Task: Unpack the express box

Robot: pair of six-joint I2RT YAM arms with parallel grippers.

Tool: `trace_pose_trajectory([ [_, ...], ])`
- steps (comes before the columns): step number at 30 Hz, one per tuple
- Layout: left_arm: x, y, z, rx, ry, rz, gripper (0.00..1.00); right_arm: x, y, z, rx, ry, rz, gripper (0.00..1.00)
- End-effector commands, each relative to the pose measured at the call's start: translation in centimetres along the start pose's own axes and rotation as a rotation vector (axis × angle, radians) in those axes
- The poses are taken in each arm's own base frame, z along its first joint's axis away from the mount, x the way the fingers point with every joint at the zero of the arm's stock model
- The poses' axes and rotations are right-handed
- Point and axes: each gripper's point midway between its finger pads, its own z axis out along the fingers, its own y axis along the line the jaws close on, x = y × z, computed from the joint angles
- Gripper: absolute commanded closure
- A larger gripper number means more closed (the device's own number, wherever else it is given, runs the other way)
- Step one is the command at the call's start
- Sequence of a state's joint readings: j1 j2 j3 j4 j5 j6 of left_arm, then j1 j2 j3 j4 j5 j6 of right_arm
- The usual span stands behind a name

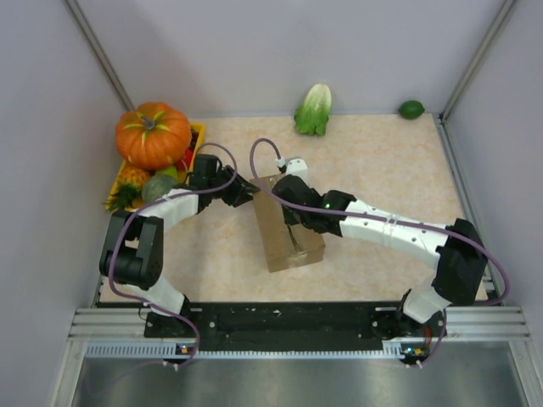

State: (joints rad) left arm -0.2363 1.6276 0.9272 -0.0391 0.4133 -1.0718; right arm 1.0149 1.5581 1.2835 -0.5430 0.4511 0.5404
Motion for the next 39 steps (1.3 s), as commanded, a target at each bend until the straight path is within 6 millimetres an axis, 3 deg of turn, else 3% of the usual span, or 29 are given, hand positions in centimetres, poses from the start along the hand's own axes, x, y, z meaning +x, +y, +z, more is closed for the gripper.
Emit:
trace_pose_trajectory([
  [1,0.1,5.4,1.5,-0.177,-0.032,-0.055,0.75,2.2,0.8,-2.3,-0.064,0.076,-0.035,1.0],
  [12,0.1,5.4,1.6,-0.177,-0.03,-0.05,0.76,3.3,0.9,-2.7,-0.076,0.114,-0.064,1.0],
  [39,0.2,6.5,1.7,-0.209,-0.031,-0.057,0.77,5.3,0.2,-5.6,-0.11,0.176,-0.079,1.0],
])
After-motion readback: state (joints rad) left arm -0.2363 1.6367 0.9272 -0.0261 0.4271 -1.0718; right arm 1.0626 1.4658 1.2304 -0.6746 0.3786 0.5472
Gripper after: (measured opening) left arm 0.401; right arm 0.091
